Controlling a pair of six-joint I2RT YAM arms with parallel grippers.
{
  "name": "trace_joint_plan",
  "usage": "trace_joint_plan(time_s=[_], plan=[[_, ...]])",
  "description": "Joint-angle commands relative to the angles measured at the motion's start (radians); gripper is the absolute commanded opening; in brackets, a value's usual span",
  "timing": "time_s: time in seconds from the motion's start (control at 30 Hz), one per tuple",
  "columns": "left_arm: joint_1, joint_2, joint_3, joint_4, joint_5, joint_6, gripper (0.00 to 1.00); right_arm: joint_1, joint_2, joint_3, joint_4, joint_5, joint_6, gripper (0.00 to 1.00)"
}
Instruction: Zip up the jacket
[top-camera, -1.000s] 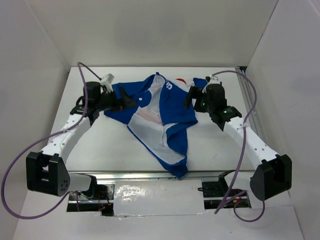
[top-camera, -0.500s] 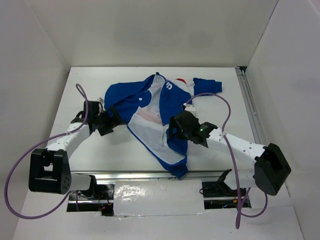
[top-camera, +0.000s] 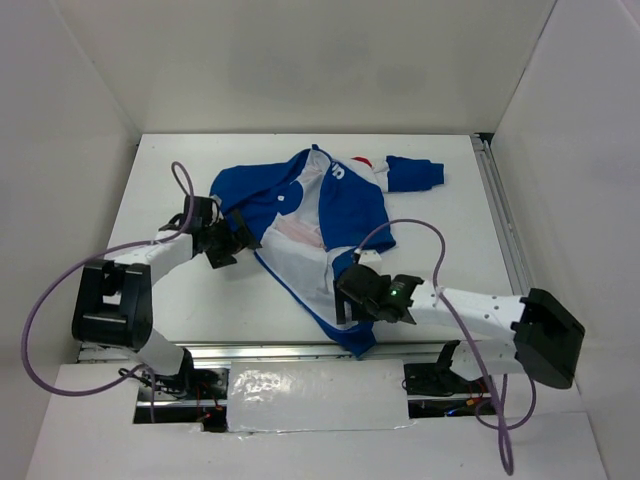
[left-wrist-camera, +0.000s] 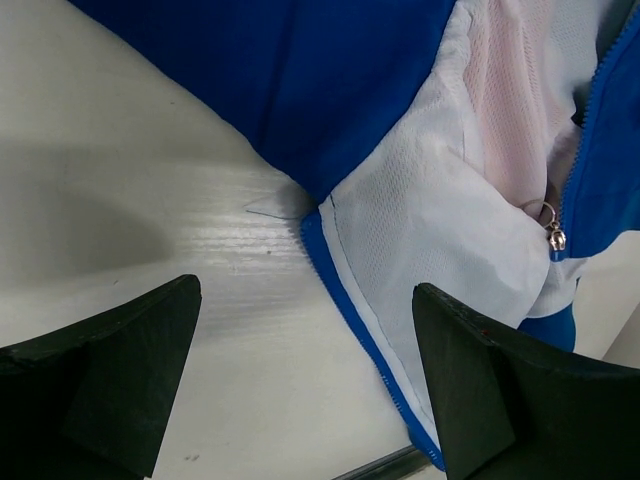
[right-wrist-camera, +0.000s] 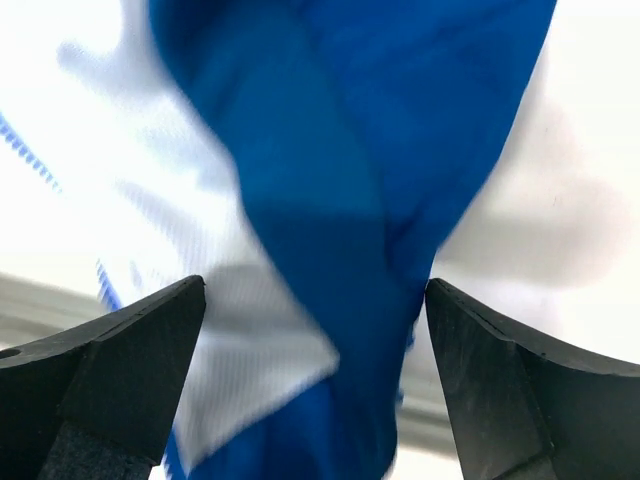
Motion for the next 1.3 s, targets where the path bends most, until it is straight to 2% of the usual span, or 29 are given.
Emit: trace_joint_plan(time_s=[0.0, 0.17, 0.3, 0.33, 0.47, 0.5, 0.53, 0.6, 0.63, 0.67, 0.7, 0.73, 0.87, 1.0, 1.07, 1.13, 1.17, 1.27], plan=[[-0.018, 0.023, 0.029, 0.047, 0.014, -0.023, 0.99, 0.041, -0.117, -0.017, -0.068, 0.053, 0.063, 0.98], [-0.042, 0.093, 0.069, 0.05, 0.001, -0.024, 0.95, -0.016, -0.214, 0.07, -0.027, 0.122, -0.026, 0.98], [-0.058, 0.156, 0.095, 0.052, -0.002, -0.026, 0.84, -0.131, -0.115, 0.183, 0.029, 0.105, -0.115, 0.98], [-0.062, 0.164, 0.098, 0.055, 0.003, -0.029, 0.76, -0.145, -0.078, 0.249, 0.026, 0.137, -0.133, 0.97], [-0.064, 0.184, 0.097, 0.075, 0.023, -0.023, 0.55, -0.162, 0.169, 0.426, 0.019, 0.246, -0.184, 0.95], [-0.064, 0.187, 0.095, 0.081, 0.035, -0.02, 0.52, -0.168, 0.211, 0.453, 0.031, 0.246, -0.225, 0.95], [-0.065, 0.187, 0.095, 0.084, 0.04, -0.015, 0.43, -0.171, 0.257, 0.517, 0.036, 0.237, -0.242, 0.95], [-0.065, 0.187, 0.097, 0.095, 0.053, -0.009, 0.33, -0.211, 0.393, 0.623, 0.027, 0.174, -0.279, 0.94], [-0.067, 0.187, 0.1, 0.093, 0.055, -0.01, 0.21, -0.22, 0.435, 0.653, 0.021, 0.165, -0.284, 0.94], [-0.065, 0.184, 0.104, 0.089, 0.055, -0.006, 0.16, -0.238, 0.508, 0.686, 0.003, 0.146, -0.29, 0.93], [-0.064, 0.184, 0.104, 0.09, 0.06, -0.001, 0.05, -0.245, 0.54, 0.734, -0.004, 0.151, -0.29, 0.93], [-0.062, 0.178, 0.104, 0.088, 0.057, -0.001, 0.0, -0.249, 0.57, 0.753, -0.005, 0.131, -0.293, 0.93], [-0.05, 0.146, 0.089, 0.098, 0.075, 0.011, 0.0, -0.249, 0.685, 0.832, -0.004, 0.071, -0.348, 0.94], [-0.038, 0.1, 0.072, 0.102, 0.07, 0.02, 0.0, -0.243, 0.78, 0.875, -0.062, 0.114, -0.318, 0.94], [-0.032, 0.069, 0.066, 0.096, 0.052, 0.02, 0.0, -0.243, 0.777, 0.853, -0.076, 0.14, -0.291, 0.9], [-0.021, 0.044, 0.06, 0.095, 0.049, 0.017, 0.0, -0.252, 0.73, 0.816, -0.044, 0.157, -0.271, 0.79], [-0.012, 0.04, 0.057, 0.096, 0.052, 0.02, 0.0, -0.258, 0.704, 0.769, -0.028, 0.163, -0.259, 0.6], [-0.003, 0.037, 0.054, 0.084, 0.052, 0.014, 0.0, -0.266, 0.589, 0.681, 0.016, 0.22, -0.23, 0.41]])
